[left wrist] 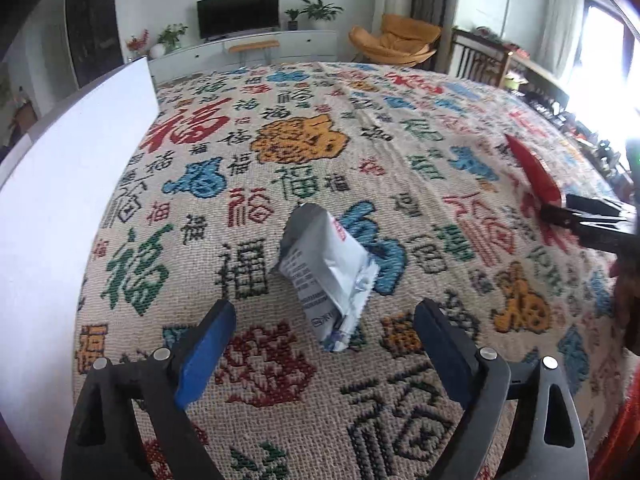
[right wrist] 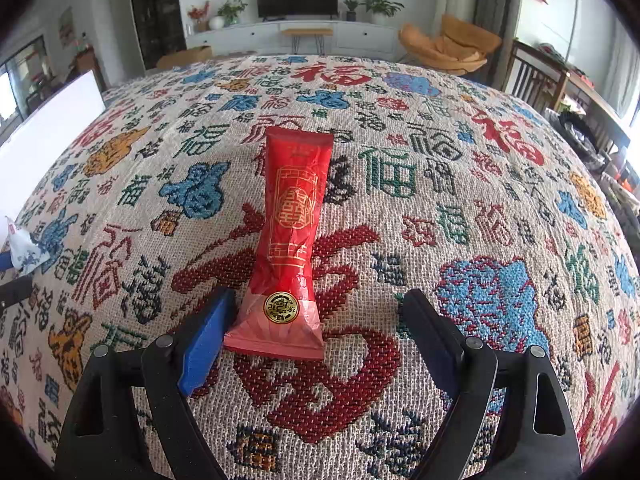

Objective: Organize snacks
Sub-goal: 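Grasp the silver-white packet with the left tool while the right tool holds the red packet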

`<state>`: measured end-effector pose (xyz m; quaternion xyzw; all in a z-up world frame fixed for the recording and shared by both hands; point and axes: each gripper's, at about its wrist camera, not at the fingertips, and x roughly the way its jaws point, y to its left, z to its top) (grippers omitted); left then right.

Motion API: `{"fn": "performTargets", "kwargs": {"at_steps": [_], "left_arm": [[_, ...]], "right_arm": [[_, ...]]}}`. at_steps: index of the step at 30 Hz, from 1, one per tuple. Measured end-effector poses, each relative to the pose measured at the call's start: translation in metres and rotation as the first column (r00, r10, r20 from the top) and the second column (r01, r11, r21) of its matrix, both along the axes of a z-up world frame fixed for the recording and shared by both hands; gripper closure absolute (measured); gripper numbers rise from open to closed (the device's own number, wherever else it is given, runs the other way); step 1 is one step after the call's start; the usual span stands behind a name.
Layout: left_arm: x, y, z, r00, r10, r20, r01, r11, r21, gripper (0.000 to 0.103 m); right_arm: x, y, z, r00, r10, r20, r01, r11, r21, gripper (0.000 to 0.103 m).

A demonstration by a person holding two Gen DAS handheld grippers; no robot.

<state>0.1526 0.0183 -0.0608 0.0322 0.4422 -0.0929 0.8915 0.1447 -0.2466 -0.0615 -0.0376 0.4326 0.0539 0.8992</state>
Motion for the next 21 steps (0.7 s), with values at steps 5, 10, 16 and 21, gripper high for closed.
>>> {"fn": "performTargets", "kwargs": {"at_steps": [5, 10, 16, 21], "left_arm": [[0.0124, 0.0009, -0.0061, 0.999, 0.033, -0.024, -0.032, 0.999, 0.013, 0.000], [0.0101, -0.0001, -0.0069, 0.999, 0.032, -0.018, -0.032, 0.999, 0.018, 0.000], [0.0108, 0.0002, -0.0070, 0.999, 0.032, -0.018, -0.032, 0.999, 0.017, 0.000], [0.0108, 0.0002, -0.0069, 0.999, 0.032, -0.018, -0.032, 0.999, 0.016, 0.000]], "right_arm": [[0.0000, 0.0003, 0.0000, 1.000, 0.000, 0.000, 0.000, 1.000, -0.001, 0.015], [-0.0001, -0.0001, 0.0001, 1.000, 0.000, 0.000, 0.000, 1.000, 0.000, 0.015], [-0.0001, -0.0003, 0.0002, 1.000, 0.000, 0.000, 0.000, 1.000, -0.001, 0.015], [-0.0001, -0.0002, 0.0002, 1.000, 0.000, 0.000, 0.000, 1.000, -0.001, 0.015]]}}
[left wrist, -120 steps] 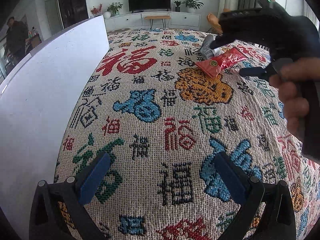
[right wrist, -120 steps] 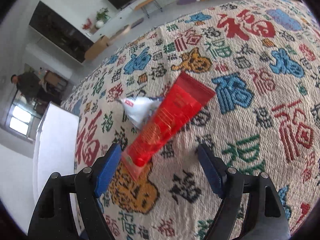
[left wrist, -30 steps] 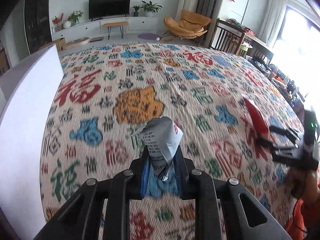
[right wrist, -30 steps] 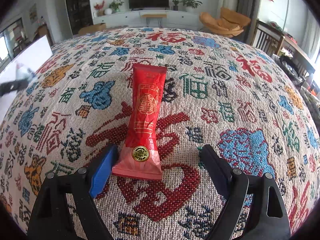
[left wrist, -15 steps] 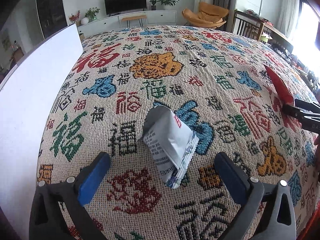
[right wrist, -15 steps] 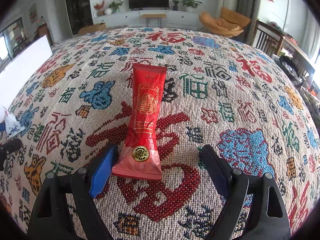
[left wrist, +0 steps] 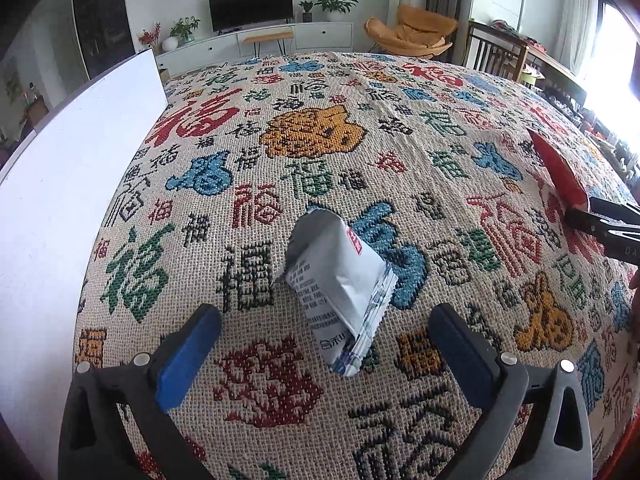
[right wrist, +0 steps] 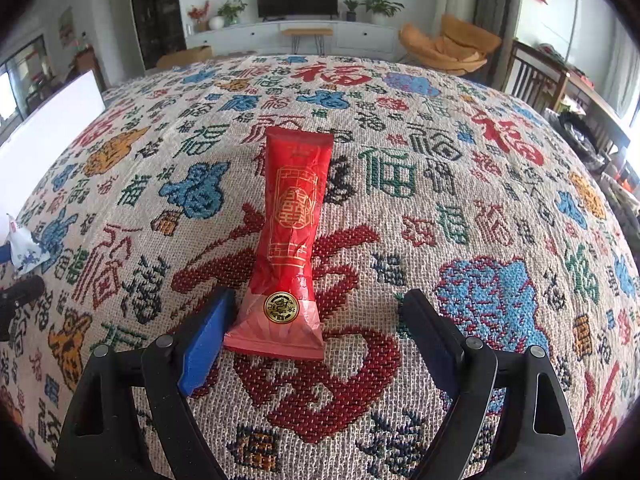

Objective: Organize snacks
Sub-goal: 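Grasp the silver-white packet with the left tool while the right tool holds the red packet, then carry the red and silver-white packets over the white box and open both tools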

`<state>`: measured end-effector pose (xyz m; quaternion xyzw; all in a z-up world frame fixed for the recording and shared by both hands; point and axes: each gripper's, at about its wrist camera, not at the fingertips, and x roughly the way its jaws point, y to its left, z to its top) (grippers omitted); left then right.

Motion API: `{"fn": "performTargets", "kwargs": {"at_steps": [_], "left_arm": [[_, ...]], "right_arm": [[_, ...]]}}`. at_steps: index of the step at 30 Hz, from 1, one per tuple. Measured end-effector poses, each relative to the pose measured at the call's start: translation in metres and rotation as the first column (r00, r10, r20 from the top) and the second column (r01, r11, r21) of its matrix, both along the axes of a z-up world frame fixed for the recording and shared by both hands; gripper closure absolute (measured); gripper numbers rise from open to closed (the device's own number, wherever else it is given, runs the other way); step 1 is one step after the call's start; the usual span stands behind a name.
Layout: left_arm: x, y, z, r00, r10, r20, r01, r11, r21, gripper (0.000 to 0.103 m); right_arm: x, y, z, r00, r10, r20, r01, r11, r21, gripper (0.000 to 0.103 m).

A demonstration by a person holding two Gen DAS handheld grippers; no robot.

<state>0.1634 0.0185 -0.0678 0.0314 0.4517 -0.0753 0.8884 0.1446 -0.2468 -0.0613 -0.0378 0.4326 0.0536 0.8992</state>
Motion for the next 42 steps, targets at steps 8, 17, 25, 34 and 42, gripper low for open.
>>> {"fn": "performTargets", "kwargs": {"at_steps": [8, 17, 25, 34, 42], "left_arm": [[0.001, 0.000, 0.000, 1.000, 0.000, 0.000, 0.000, 1.000, 0.000, 0.000], [-0.001, 0.000, 0.000, 1.000, 0.000, 0.000, 0.000, 1.000, -0.001, 0.000], [0.008, 0.020, 0.012, 0.994, -0.055, -0.091, 0.043, 0.990, -0.131, 0.000], [0.025, -0.002, 0.013, 0.996, -0.016, -0.088, 0.009, 0.997, -0.078, 0.017], [0.017, 0.015, 0.028, 0.999, 0.023, -0.033, -0.028, 0.983, -0.180, 0.056]], "right_arm": [[0.000, 0.000, 0.000, 1.000, 0.000, 0.000, 0.000, 1.000, 0.000, 0.015], [0.000, 0.000, 0.000, 1.000, 0.000, 0.000, 0.000, 1.000, 0.000, 0.015], [0.001, -0.003, -0.001, 1.000, 0.004, -0.007, -0.004, 1.000, 0.023, 0.014], [0.018, 0.002, 0.028, 0.994, 0.064, -0.085, -0.056, 0.994, 0.094, 0.015], [0.062, -0.001, 0.034, 0.959, 0.019, -0.281, 0.019, 0.991, 0.133, 0.020]]}}
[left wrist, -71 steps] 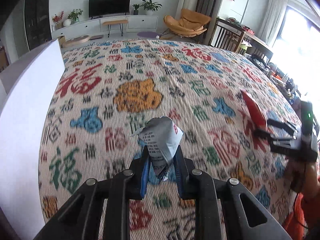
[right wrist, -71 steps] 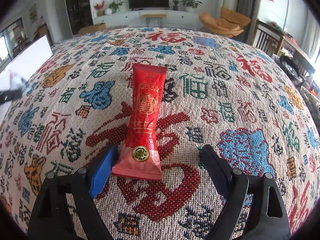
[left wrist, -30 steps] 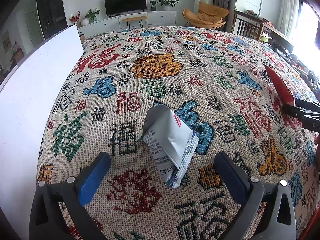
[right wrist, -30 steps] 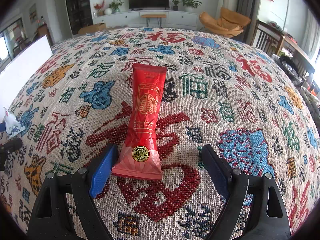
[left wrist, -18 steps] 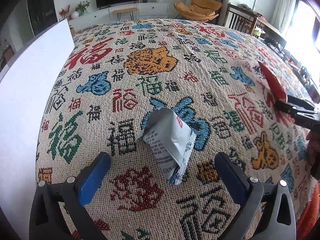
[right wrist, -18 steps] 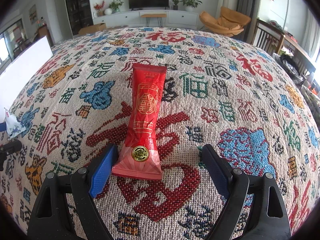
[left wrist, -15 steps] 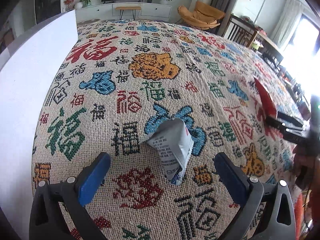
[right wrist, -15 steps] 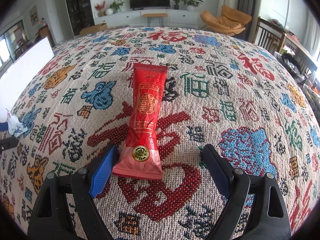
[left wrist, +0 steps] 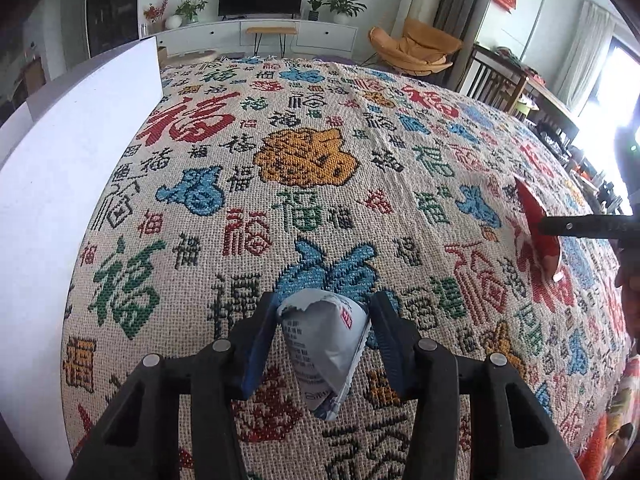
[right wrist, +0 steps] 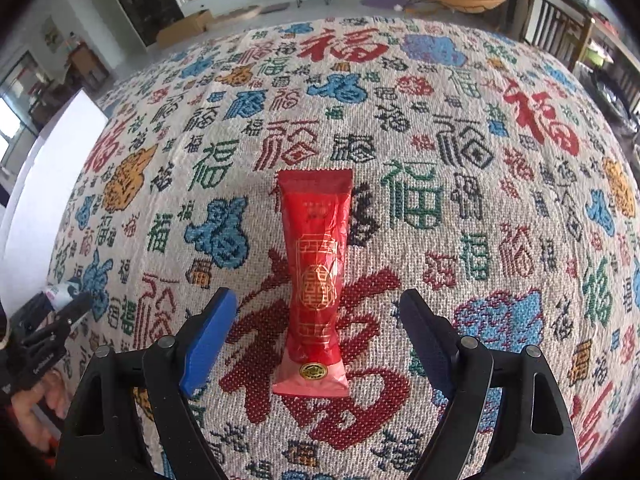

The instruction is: Organize snacks

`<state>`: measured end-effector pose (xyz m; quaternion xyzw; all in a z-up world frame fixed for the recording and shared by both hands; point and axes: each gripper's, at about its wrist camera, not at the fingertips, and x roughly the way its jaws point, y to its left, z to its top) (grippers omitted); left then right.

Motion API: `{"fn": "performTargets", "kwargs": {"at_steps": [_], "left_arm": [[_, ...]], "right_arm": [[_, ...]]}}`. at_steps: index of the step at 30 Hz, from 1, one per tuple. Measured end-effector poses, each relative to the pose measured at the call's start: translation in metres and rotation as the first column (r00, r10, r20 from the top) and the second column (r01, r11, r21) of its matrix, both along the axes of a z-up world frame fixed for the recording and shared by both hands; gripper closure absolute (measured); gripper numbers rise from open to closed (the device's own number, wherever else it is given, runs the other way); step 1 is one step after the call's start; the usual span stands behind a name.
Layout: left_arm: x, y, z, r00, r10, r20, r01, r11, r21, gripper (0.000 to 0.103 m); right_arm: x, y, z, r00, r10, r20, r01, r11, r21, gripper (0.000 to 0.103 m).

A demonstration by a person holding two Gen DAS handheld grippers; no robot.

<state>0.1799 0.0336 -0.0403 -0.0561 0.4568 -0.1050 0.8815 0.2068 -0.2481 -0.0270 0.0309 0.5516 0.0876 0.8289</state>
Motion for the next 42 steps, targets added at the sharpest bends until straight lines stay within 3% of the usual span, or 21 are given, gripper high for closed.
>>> {"fn": "performTargets", "kwargs": {"at_steps": [1, 2, 3, 6, 12, 16, 21, 25, 28, 29, 30, 31, 37, 39, 41, 42], "left_arm": [[-0.003, 0.003, 0.004, 1.000, 0.001, 0.004, -0.001, 1.000, -0.020, 0.056], [-0.006, 0.006, 0.009, 1.000, 0.002, 0.010, -0.002, 0.999, -0.040, 0.056], [-0.010, 0.009, 0.016, 1.000, 0.003, 0.020, -0.002, 0.998, -0.062, 0.056], [-0.024, 0.022, 0.046, 0.998, 0.007, 0.058, 0.001, 0.992, -0.128, 0.056], [-0.053, 0.075, 0.118, 0.988, 0.066, 0.137, -0.029, 0.966, -0.255, 0.056], [-0.068, 0.132, 0.155, 0.974, 0.146, 0.171, -0.092, 0.953, -0.289, 0.056], [-0.082, 0.216, 0.175, 0.939, 0.289, 0.186, -0.257, 0.950, -0.180, 0.055], [-0.083, 0.279, 0.153, 0.905, 0.405, 0.128, -0.397, 0.914, -0.089, 0.055], [-0.084, 0.313, 0.124, 0.866, 0.495, 0.072, -0.496, 0.869, -0.003, 0.047], [-0.086, 0.320, 0.114, 0.855, 0.516, 0.050, -0.518, 0.855, 0.022, 0.037], [-0.088, 0.324, 0.102, 0.848, 0.529, 0.028, -0.530, 0.847, 0.039, 0.031], [-0.090, 0.327, 0.094, 0.845, 0.535, 0.013, -0.535, 0.843, 0.046, 0.029], [-0.106, 0.309, 0.082, 0.832, 0.552, 0.054, -0.554, 0.825, 0.109, 0.021], [-0.110, 0.297, 0.091, 0.821, 0.564, 0.092, -0.571, 0.802, 0.174, 0.007], [-0.113, 0.285, 0.101, 0.799, 0.585, 0.140, -0.601, 0.767, 0.225, 0.004], [-0.116, 0.282, 0.105, 0.793, 0.589, 0.154, -0.608, 0.761, 0.226, 0.004]], "right_arm": [[0.002, 0.000, -0.004, 1.000, -0.002, -0.018, 0.002, 1.000, 0.001, 0.023], [0.004, 0.001, -0.009, 0.999, -0.004, -0.036, 0.004, 1.000, -0.001, 0.043], [0.005, 0.002, -0.014, 0.998, -0.006, -0.059, 0.005, 1.000, -0.005, 0.084], [-0.001, -0.002, -0.008, 0.998, -0.051, -0.036, 0.051, 0.999, 0.003, 0.089], [-0.019, 0.041, 0.064, 0.995, 0.035, 0.093, -0.043, 0.995, 0.094, 0.089], [-0.027, 0.122, 0.121, 0.969, 0.182, 0.166, -0.212, 0.958, 0.192, 0.089], [-0.050, 0.256, 0.170, 0.893, 0.394, 0.218, -0.445, 0.842, 0.305, 0.089], [-0.081, 0.356, 0.175, 0.812, 0.549, 0.198, -0.581, 0.727, 0.367, 0.089], [-0.103, 0.413, 0.156, 0.759, 0.630, 0.165, -0.643, 0.687, 0.338, 0.083], [-0.109, 0.429, 0.146, 0.746, 0.651, 0.143, -0.657, 0.683, 0.318, 0.074], [-0.113, 0.441, 0.137, 0.734, 0.669, 0.118, -0.667, 0.677, 0.312, 0.049], [-0.116, 0.447, 0.128, 0.730, 0.676, 0.099, -0.667, 0.675, 0.314, 0.039], [-0.119, 0.435, 0.119, 0.758, 0.644, 0.103, -0.649, 0.729, 0.219, 0.037], [-0.118, 0.429, 0.123, 0.764, 0.636, 0.106, -0.644, 0.743, 0.181, 0.036], [-0.119, 0.425, 0.129, 0.765, 0.634, 0.116, -0.644, 0.751, 0.144, 0.034], [-0.118, 0.425, 0.131, 0.764, 0.633, 0.122, -0.645, 0.755, 0.120, 0.032]]}}
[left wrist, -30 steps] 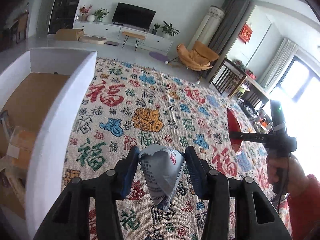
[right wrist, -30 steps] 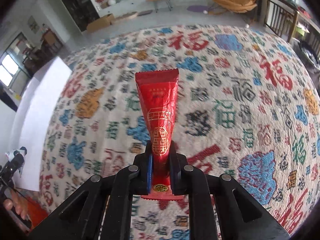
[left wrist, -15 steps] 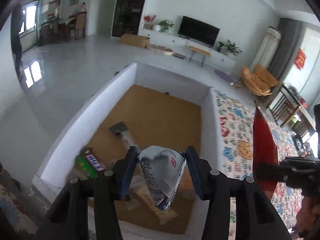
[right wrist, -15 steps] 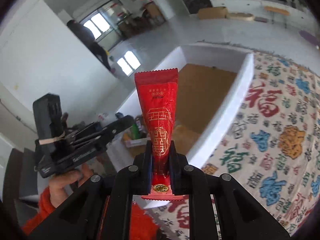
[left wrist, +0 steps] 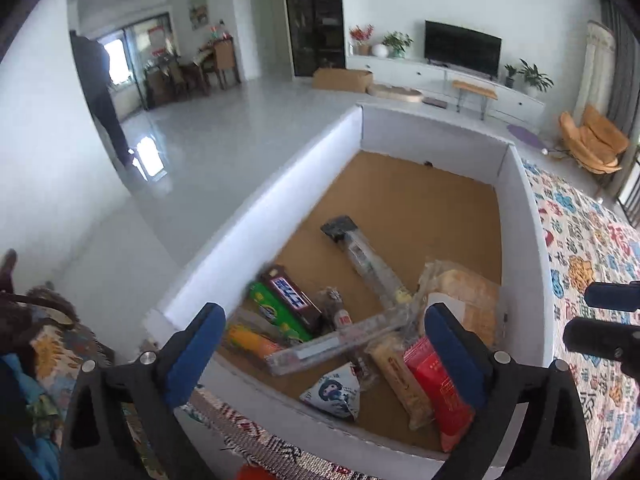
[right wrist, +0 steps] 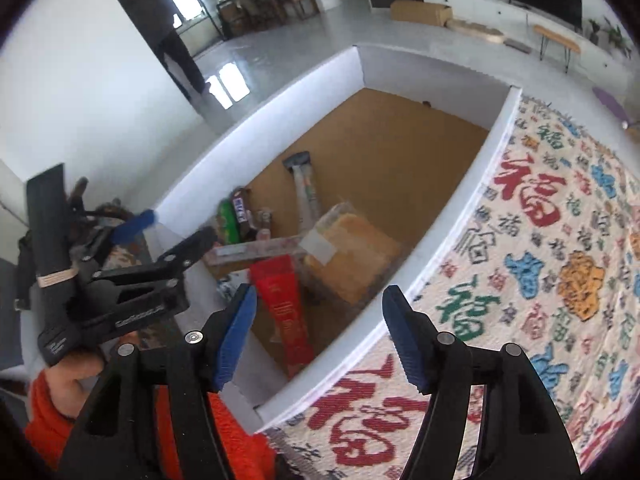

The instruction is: Organize snacks

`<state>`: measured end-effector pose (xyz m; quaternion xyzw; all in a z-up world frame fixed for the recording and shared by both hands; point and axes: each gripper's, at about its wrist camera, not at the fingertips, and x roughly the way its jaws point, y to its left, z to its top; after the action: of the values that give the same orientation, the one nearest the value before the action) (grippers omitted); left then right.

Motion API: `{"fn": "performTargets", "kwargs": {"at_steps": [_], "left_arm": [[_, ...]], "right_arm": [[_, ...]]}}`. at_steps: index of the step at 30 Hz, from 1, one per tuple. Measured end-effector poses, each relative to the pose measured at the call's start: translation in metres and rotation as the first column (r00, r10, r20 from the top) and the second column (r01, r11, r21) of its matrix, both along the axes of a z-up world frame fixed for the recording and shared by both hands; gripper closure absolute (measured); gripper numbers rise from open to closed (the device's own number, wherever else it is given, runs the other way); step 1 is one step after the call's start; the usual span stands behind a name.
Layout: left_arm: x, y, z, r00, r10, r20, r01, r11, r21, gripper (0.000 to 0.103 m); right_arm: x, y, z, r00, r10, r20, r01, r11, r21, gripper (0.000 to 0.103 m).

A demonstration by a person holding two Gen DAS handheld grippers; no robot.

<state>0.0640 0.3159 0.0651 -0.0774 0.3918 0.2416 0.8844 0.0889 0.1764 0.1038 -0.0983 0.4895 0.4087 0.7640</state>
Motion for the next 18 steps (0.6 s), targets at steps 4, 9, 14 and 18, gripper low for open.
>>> {"fn": "performTargets", "kwargs": {"at_steps": [4, 9, 14, 18], "left_arm": [[-0.004, 0.003, 0.008, 0.998, 0.051, 0.021, -0.051, 0.999, -0.004, 0.003], [-0.012, 0.004, 0.007, 0.997, 0.081, 0.018, -0.082, 0.993, 0.082, 0.003], [-0.018, 0.003, 0.002, 0.999, 0.037, -0.003, -0.037, 0.997, 0.062, 0.003], [-0.016, -0.002, -0.004, 0.998, -0.018, -0.056, 0.021, 0.998, 0.053, 0.003]], "right_arm": [[-0.001, 0.005, -0.002, 0.997, 0.007, 0.083, -0.003, 0.999, -0.047, 0.026], [-0.006, 0.014, -0.006, 0.987, 0.022, 0.159, -0.006, 0.995, -0.099, 0.025], [-0.007, 0.022, -0.007, 0.984, 0.020, 0.176, 0.003, 0.992, -0.129, 0.022], [-0.008, 0.025, -0.006, 0.982, 0.011, 0.189, 0.016, 0.990, -0.139, 0.022]]}}
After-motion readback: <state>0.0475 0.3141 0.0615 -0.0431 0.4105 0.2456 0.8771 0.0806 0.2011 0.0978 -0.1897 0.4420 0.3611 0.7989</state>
